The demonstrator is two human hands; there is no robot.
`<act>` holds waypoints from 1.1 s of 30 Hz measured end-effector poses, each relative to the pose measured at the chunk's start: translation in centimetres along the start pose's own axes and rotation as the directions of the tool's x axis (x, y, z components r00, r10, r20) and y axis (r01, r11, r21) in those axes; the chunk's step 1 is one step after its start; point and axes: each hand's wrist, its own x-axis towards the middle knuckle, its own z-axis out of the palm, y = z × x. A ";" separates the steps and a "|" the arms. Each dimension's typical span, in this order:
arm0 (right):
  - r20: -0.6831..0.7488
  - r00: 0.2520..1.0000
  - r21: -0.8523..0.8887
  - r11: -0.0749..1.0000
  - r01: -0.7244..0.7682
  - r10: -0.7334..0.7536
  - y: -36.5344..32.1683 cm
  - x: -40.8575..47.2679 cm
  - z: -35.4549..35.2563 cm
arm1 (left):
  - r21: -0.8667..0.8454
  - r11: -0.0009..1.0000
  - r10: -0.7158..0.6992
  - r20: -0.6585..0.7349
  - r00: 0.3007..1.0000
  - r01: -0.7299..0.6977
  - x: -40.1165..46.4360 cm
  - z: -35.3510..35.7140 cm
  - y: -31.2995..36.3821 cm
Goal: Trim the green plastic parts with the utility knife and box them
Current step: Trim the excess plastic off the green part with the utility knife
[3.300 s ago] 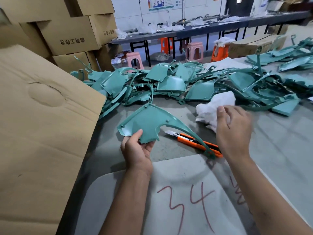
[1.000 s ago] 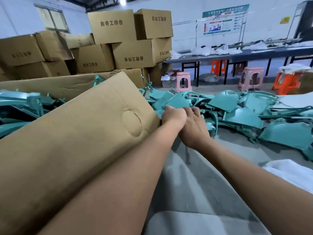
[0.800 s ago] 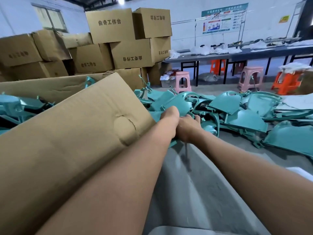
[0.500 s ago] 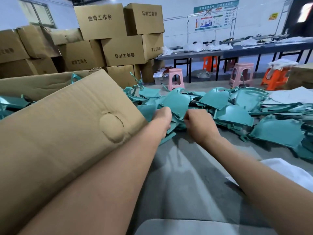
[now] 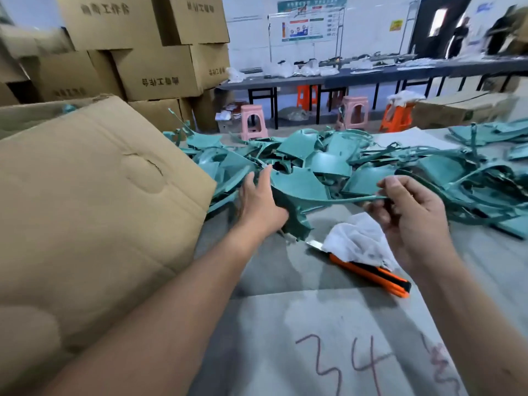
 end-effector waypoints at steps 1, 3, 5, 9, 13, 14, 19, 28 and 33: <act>0.015 0.999 0.082 0.996 -0.034 0.033 -0.1 -0.7 0.0 | 0.061 0.997 0.035 0.024 0.999 -0.036 -0.8 0.5 -0.2; -0.004 0.997 0.214 0.973 -0.081 0.083 -0.2 -1.9 -0.1 | 0.177 0.965 0.190 0.021 0.981 -0.191 -2.6 0.9 -1.1; -0.030 0.994 0.279 0.956 -0.094 0.106 -0.1 -2.7 -0.1 | 0.199 0.930 0.332 -0.096 0.938 -0.309 -4.0 0.5 -2.0; 0.072 0.991 0.070 0.991 -0.118 0.113 1.8 -3.9 -0.5 | 0.152 0.949 0.306 -0.254 0.917 -0.275 -5.8 0.1 -3.4; 0.231 0.973 -0.918 0.332 0.218 0.001 5.2 -4.6 -2.4 | -0.143 0.989 -0.025 -0.429 0.903 -0.040 -7.1 1.1 -3.4; 0.285 0.957 -0.957 0.072 0.281 0.053 5.9 -4.5 -2.6 | -0.256 0.966 -0.090 -0.444 0.891 -0.031 -7.6 1.5 -3.3; 0.071 0.993 -0.969 -0.230 0.093 0.099 6.7 -3.1 -3.1 | -0.652 0.758 -0.273 -0.363 0.891 -0.034 -9.8 3.7 -3.3; 0.200 0.916 -0.898 0.308 0.314 -0.349 6.3 -3.5 -2.0 | -0.772 0.636 -0.170 -0.159 0.972 -0.015 -9.2 4.4 -4.6; 0.362 0.913 -0.802 0.438 0.407 -0.185 7.0 -4.7 -1.8 | -0.746 0.663 -0.151 -0.067 0.986 0.051 -8.7 3.6 -5.8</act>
